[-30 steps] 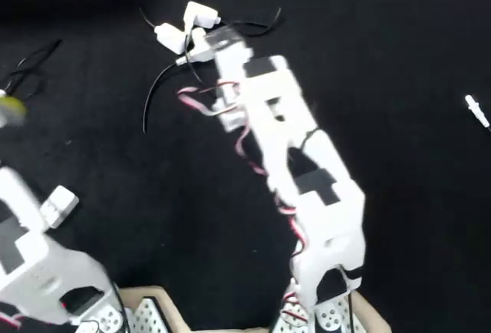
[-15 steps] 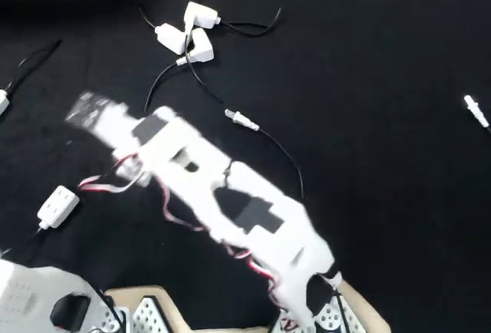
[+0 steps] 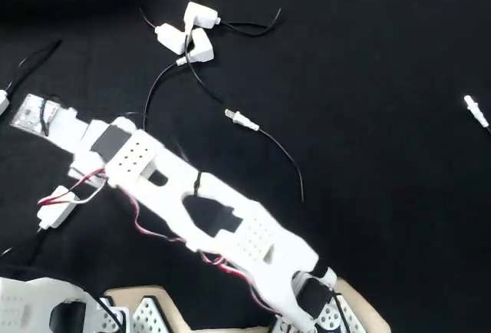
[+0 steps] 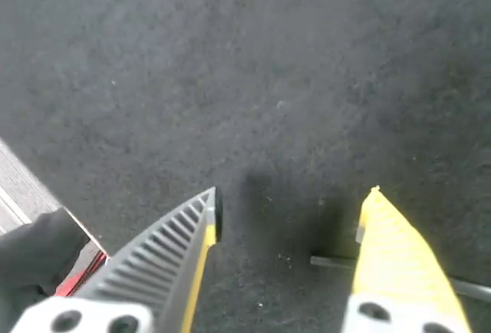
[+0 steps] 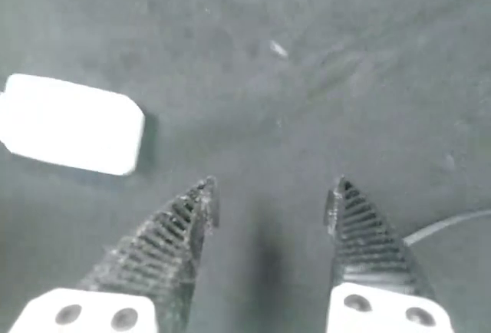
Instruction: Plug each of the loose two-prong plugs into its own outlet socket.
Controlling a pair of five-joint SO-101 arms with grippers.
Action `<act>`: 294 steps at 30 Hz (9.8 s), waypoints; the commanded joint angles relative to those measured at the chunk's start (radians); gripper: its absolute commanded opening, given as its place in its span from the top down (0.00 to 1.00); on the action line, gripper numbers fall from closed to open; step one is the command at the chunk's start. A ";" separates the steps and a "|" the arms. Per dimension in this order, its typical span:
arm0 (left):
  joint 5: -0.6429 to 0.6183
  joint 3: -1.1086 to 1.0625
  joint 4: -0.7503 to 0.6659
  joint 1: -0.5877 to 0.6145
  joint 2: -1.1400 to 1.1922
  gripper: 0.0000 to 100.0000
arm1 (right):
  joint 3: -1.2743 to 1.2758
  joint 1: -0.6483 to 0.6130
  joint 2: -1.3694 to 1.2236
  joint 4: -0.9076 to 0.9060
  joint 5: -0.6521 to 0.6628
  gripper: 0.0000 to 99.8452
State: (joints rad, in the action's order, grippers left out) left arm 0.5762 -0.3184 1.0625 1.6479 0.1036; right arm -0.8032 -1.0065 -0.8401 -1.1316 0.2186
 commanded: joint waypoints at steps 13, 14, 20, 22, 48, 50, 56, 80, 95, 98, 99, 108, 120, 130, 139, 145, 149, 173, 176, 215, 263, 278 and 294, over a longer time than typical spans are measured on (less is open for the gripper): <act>0.008 -0.016 -0.023 0.125 -0.046 0.71 | -0.472 -0.269 -0.051 -0.336 -0.186 0.76; 0.008 -0.016 -0.023 0.130 -0.046 0.71 | -0.472 -0.279 -0.064 -0.336 -0.189 0.76; 0.005 -0.010 -0.023 0.145 -0.055 0.71 | -0.470 -0.282 -0.200 -0.281 -0.201 0.76; 0.003 0.004 -0.018 0.145 -0.058 0.71 | -0.476 -0.278 -0.225 -0.265 -0.198 0.76; 0.003 0.137 -0.021 0.140 -0.048 0.71 | -0.542 -0.104 -0.344 -0.186 0.014 0.76; 0.003 0.137 -0.021 0.139 -0.048 0.71 | -0.542 -0.094 -0.344 -0.173 0.026 0.76; 0.003 0.137 -0.021 0.137 -0.046 0.71 | -0.587 -0.130 -0.318 -0.262 0.026 0.76; 0.009 0.077 -0.015 0.148 -0.051 0.71 | -0.736 -0.203 -0.421 -0.270 0.786 0.77; 0.006 0.081 -0.021 0.143 -0.049 0.71 | -0.763 -0.184 -0.561 -0.252 0.827 0.81; 0.008 0.084 -0.021 0.143 -0.049 0.71 | -0.768 -0.164 -0.559 -0.325 0.885 0.86; 0.008 0.085 -0.021 0.142 -0.049 0.71 | -0.769 -0.158 -0.559 -0.339 0.895 0.87; 0.008 0.082 -0.021 0.142 -0.049 0.71 | -0.846 -0.103 -0.526 -0.427 0.944 0.94; 0.008 0.077 -0.023 0.139 -0.048 0.71 | -0.866 -0.138 -0.464 -0.399 0.833 0.94; 0.006 0.048 -0.037 0.136 -0.046 0.71 | -0.869 -0.143 -0.456 -0.229 0.669 0.89; 0.008 -0.033 -0.143 0.139 -0.048 0.71 | -0.823 -0.181 -0.472 -0.189 0.618 0.71; 0.008 -0.035 -0.141 0.137 -0.048 0.71 | -0.657 -0.207 -0.478 -0.193 0.717 0.71; 0.008 -0.035 -0.143 0.139 -0.048 0.71 | -0.604 -0.210 -0.475 -0.196 0.770 0.71; 0.009 -0.035 -0.144 0.137 -0.048 0.71 | -0.878 -0.072 -0.467 -0.358 0.787 0.71; 0.009 -0.035 -0.144 0.137 -0.048 0.71 | -0.854 -0.140 -0.398 -0.359 0.736 0.71; 0.008 -0.113 -0.222 0.097 -0.046 0.71 | -0.728 0.325 -0.516 -0.298 0.698 0.71; -0.400 -0.099 0.342 -1.162 -0.789 0.71 | 0.845 1.106 0.645 -0.347 0.186 0.72; -0.631 0.743 0.512 -1.847 0.219 0.71 | 1.248 1.275 0.685 0.140 -0.347 0.72; -0.652 1.819 0.694 -2.011 1.074 0.71 | 1.595 1.350 1.021 0.459 -0.554 0.72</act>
State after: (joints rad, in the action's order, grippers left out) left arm -0.0207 1.3341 1.7438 -0.3590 1.1362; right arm 0.7541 0.3744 0.0974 -0.7250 -0.3230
